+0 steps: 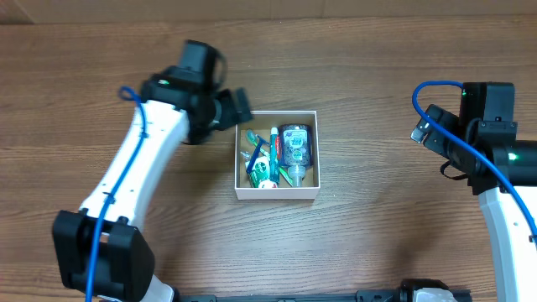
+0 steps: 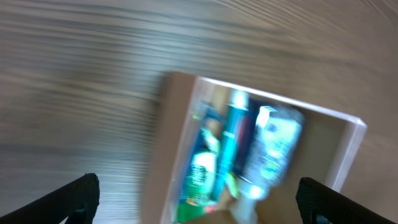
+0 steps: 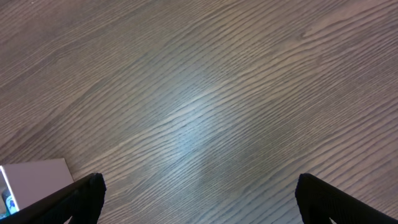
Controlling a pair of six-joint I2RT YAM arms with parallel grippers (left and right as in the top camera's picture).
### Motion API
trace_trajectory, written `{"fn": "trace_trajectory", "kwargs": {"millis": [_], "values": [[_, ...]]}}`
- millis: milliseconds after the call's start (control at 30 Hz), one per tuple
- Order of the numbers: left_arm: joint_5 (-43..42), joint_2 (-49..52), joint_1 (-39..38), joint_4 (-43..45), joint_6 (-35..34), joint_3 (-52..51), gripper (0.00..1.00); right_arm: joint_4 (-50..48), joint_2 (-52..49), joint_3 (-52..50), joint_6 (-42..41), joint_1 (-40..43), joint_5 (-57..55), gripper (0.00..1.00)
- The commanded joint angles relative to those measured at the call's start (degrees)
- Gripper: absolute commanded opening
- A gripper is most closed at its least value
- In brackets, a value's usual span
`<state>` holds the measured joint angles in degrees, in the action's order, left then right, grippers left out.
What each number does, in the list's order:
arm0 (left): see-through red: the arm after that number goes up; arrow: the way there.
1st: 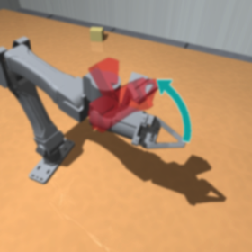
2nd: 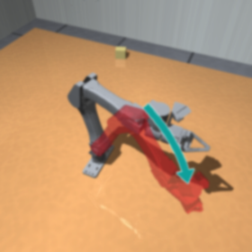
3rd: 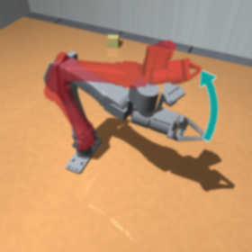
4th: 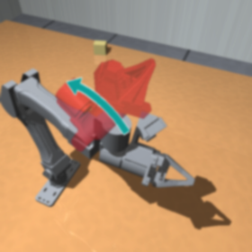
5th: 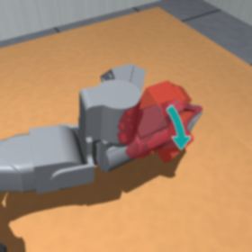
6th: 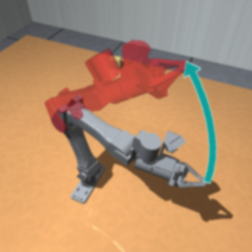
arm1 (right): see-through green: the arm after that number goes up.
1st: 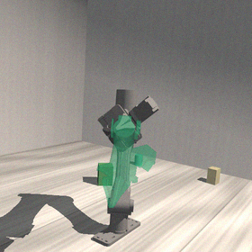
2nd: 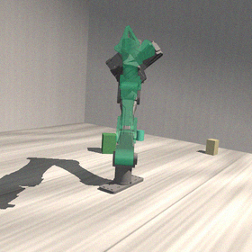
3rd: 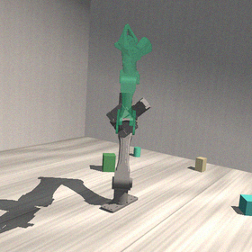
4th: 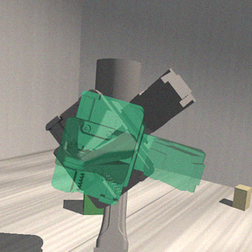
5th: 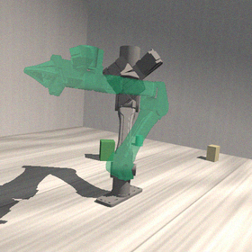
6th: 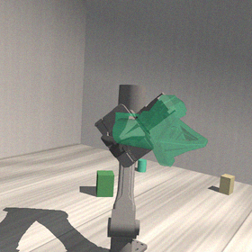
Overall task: Pack container
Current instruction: 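Release the razor into the box and raise the left gripper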
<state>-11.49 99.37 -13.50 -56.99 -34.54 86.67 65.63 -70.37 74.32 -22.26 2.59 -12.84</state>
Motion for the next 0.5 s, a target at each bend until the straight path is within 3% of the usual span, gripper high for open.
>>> {"fn": "trace_trajectory", "kwargs": {"millis": [0,233,467], "values": [[3.0,0.3,6.3,-2.4,-0.1,1.1,1.00,-0.2,0.1,1.2,-0.1,0.2,-0.4,1.00],[7.6,0.3,13.2,-3.2,-0.2,1.1,1.00,-0.2,0.1,1.2,-0.1,0.2,-0.4,1.00],[7.6,0.3,13.5,-3.2,-0.2,1.1,1.00,-0.2,0.1,1.2,-0.1,0.2,-0.4,1.00]]}}
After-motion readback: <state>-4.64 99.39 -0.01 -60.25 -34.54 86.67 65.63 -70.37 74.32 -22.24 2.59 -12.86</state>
